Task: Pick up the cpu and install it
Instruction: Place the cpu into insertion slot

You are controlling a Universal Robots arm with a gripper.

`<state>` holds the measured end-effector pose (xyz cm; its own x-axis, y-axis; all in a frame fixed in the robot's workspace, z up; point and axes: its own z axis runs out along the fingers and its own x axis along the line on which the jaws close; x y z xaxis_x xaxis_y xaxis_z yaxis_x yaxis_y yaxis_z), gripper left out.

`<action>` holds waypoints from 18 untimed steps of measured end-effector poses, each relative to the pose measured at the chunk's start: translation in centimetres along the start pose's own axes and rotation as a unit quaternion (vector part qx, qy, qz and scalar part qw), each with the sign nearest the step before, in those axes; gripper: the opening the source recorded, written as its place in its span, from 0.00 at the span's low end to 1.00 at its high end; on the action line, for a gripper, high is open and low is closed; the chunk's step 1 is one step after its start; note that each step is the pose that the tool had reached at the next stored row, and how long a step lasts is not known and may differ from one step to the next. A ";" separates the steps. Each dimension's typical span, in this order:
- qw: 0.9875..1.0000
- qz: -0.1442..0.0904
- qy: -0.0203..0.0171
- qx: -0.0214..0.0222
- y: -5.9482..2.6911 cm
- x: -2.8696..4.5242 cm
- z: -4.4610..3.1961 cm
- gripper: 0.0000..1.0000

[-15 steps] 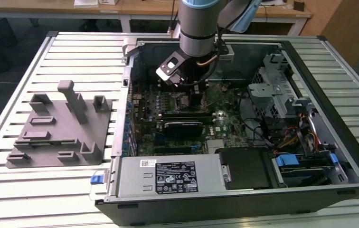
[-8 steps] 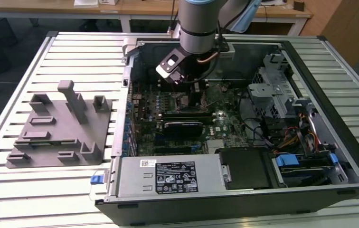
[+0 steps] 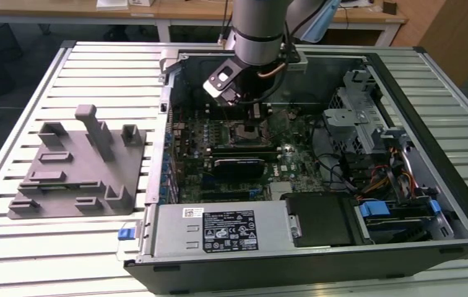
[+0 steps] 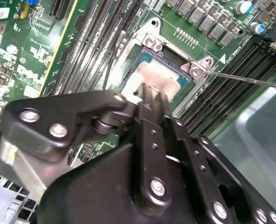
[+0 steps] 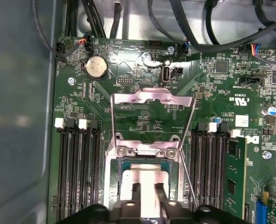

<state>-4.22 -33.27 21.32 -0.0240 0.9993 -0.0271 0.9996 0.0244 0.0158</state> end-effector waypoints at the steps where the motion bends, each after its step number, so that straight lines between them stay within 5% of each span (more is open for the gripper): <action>1: 1.000 0.000 0.000 0.000 0.00 0.00 -0.10 0.23; 3: 1.000 0.000 0.000 0.000 0.00 -0.01 -0.30 0.11; 18: 1.000 0.000 0.000 0.000 0.03 -0.06 -2.08 0.11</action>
<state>-4.22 -33.27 23.40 -0.0240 0.9993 -0.0271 0.9996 0.0245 0.0152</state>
